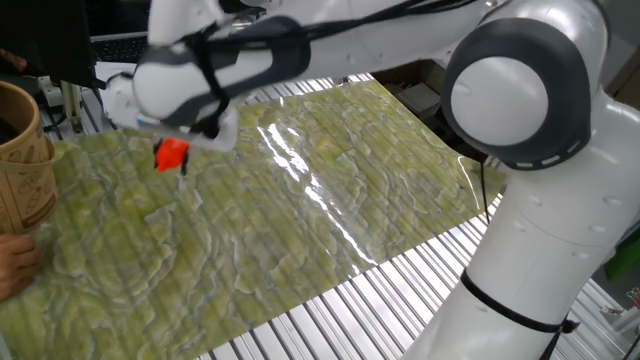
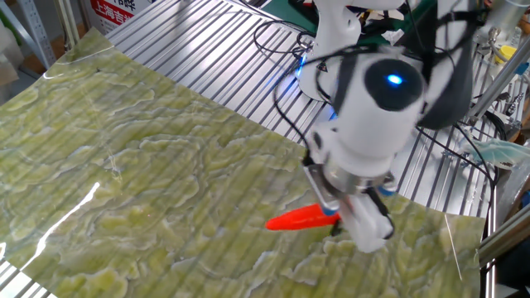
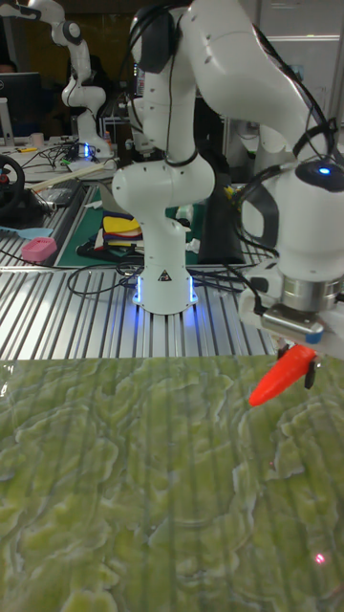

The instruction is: Receive something handed over by a human

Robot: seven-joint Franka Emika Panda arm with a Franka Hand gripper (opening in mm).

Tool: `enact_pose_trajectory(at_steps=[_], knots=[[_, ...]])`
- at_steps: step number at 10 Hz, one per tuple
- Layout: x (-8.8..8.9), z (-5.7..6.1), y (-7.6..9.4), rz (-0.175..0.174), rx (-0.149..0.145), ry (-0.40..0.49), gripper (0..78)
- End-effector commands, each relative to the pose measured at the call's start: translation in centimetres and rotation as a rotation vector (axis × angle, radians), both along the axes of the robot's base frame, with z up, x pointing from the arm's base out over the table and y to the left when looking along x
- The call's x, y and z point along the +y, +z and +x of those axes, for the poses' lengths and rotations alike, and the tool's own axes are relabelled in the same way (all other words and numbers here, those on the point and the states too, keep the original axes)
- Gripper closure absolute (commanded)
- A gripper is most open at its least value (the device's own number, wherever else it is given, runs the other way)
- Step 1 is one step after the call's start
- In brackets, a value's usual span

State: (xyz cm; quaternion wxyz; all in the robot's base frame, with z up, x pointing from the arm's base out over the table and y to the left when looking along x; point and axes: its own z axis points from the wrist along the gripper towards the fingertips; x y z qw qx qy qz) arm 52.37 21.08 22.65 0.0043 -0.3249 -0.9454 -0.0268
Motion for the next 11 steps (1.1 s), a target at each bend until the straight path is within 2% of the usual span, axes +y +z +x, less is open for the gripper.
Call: enact_pose_trajectory(at_steps=[1, 2, 3, 6, 7, 9, 10, 11], knots=[[-9.0, 6.0, 5.2, -0.102, 0.005, 0.319, 76.3], [-9.0, 6.0, 5.2, -0.073, 0.004, 0.302, 76.3], [-9.0, 6.0, 5.2, -0.077, 0.005, 0.29, 76.3], [-9.0, 6.0, 5.2, -0.092, 0.015, 0.172, 76.3], [-9.0, 6.0, 5.2, -0.089, 0.018, 0.172, 76.3], [-9.0, 6.0, 5.2, -0.076, 0.047, 0.218, 76.3], [-9.0, 6.0, 5.2, -0.077, 0.046, 0.258, 76.3], [-10.0, 6.4, 4.8, -0.073, 0.045, 0.294, 76.3]])
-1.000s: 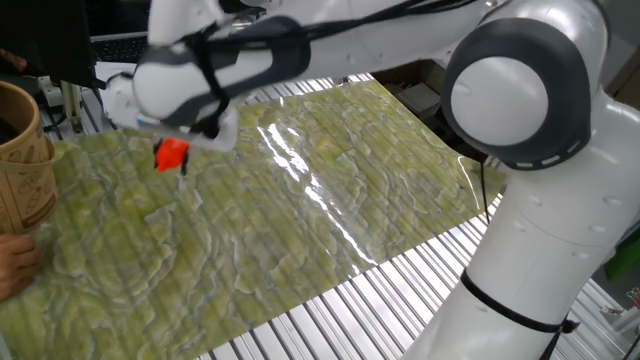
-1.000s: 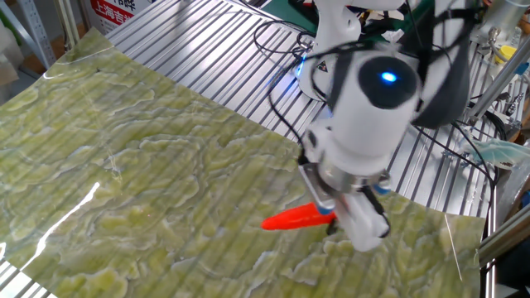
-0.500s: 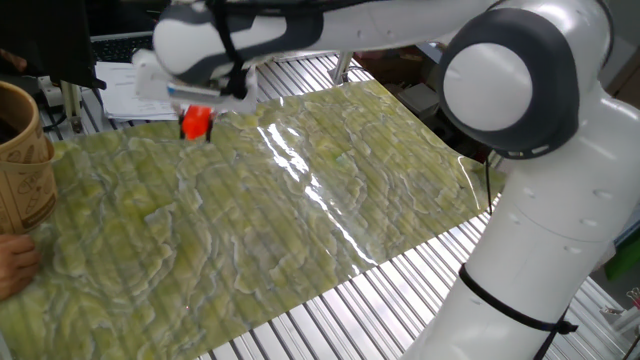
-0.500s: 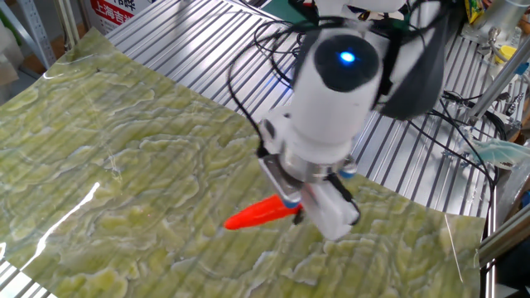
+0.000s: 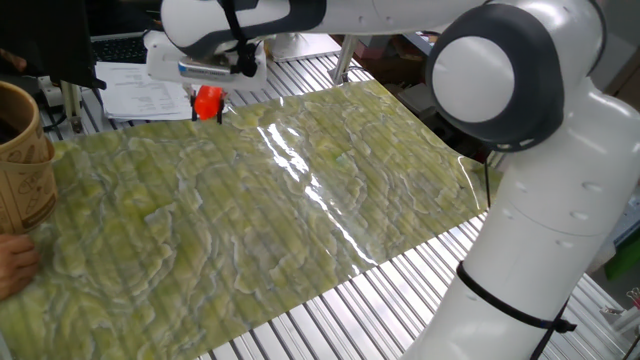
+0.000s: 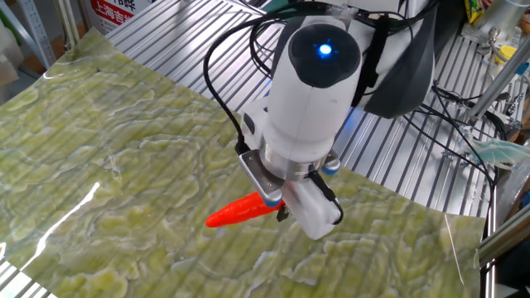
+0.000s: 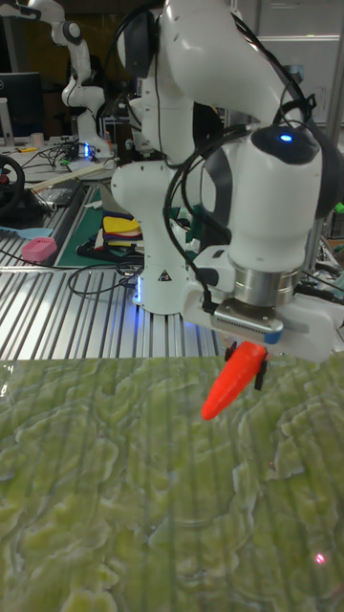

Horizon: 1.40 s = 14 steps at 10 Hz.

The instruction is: Receive something handed over by a human

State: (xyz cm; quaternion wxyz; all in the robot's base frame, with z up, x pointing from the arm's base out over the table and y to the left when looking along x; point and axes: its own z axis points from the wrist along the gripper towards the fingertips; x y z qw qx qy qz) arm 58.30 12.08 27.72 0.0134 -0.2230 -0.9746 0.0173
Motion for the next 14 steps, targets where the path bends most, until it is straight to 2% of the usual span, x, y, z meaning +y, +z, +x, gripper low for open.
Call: enact_pose_trajectory(at_steps=[1, 2, 3, 6, 8, 10, 11, 12, 13, 14], knots=[[-1.7, 0.8, -0.4, 0.011, 0.007, 0.097, 76.3], [-3.3, 1.7, -0.7, 0.023, 0.002, 0.122, 76.3], [-5.7, 3.1, -0.9, 0.013, 0.002, 0.138, 76.3], [-9.6, 3.9, -1.6, 0.015, 0.006, 0.206, 76.3], [-11.1, 4.9, -1.5, 0.012, 0.02, 0.246, 76.3], [-11.3, 5.5, -2.1, 0.0, 0.024, 0.286, 76.3], [-11.3, 5.6, -2.8, -0.007, 0.009, 0.356, 76.3], [-11.3, 5.6, -2.9, 0.014, -0.006, 0.399, 76.3], [-11.3, 5.6, -2.9, 0.027, -0.019, 0.422, 76.3], [-11.3, 5.6, -2.9, 0.036, -0.049, 0.426, 76.3]])
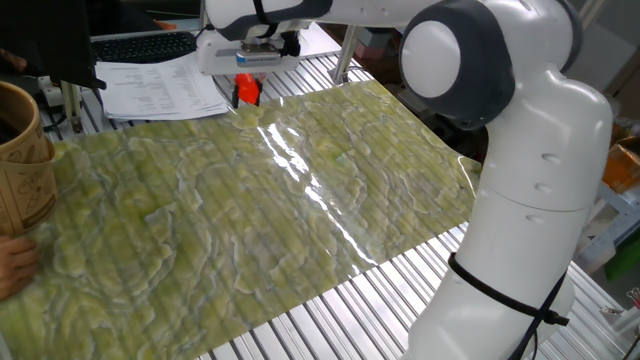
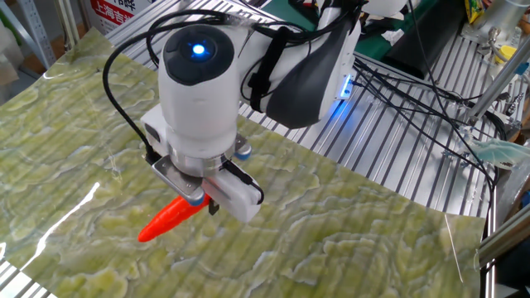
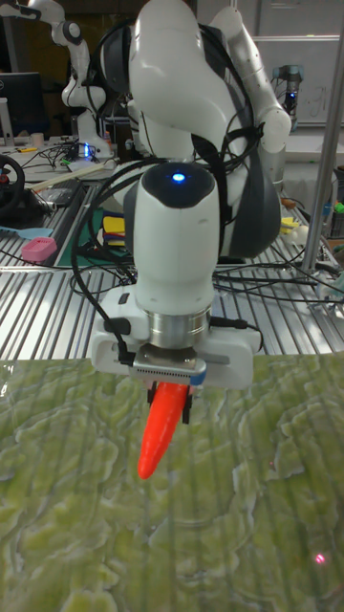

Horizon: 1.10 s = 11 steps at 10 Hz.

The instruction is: Receive something handed over by a human

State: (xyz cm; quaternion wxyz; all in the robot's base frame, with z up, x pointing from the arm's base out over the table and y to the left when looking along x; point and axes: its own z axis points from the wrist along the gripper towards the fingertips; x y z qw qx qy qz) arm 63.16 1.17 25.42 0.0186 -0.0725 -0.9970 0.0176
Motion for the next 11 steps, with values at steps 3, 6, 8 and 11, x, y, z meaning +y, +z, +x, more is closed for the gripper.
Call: enact_pose_trajectory(at_steps=[3, 6, 8, 11], knots=[[-0.5, 0.9, -0.4, 0.065, -0.119, 0.129, 76.3], [-0.9, 3.0, 1.9, 0.053, -0.084, 0.139, 76.3], [-0.7, 2.6, 3.4, 0.049, -0.065, 0.126, 76.3], [-0.5, 2.5, 4.1, 0.056, -0.099, 0.12, 76.3]])
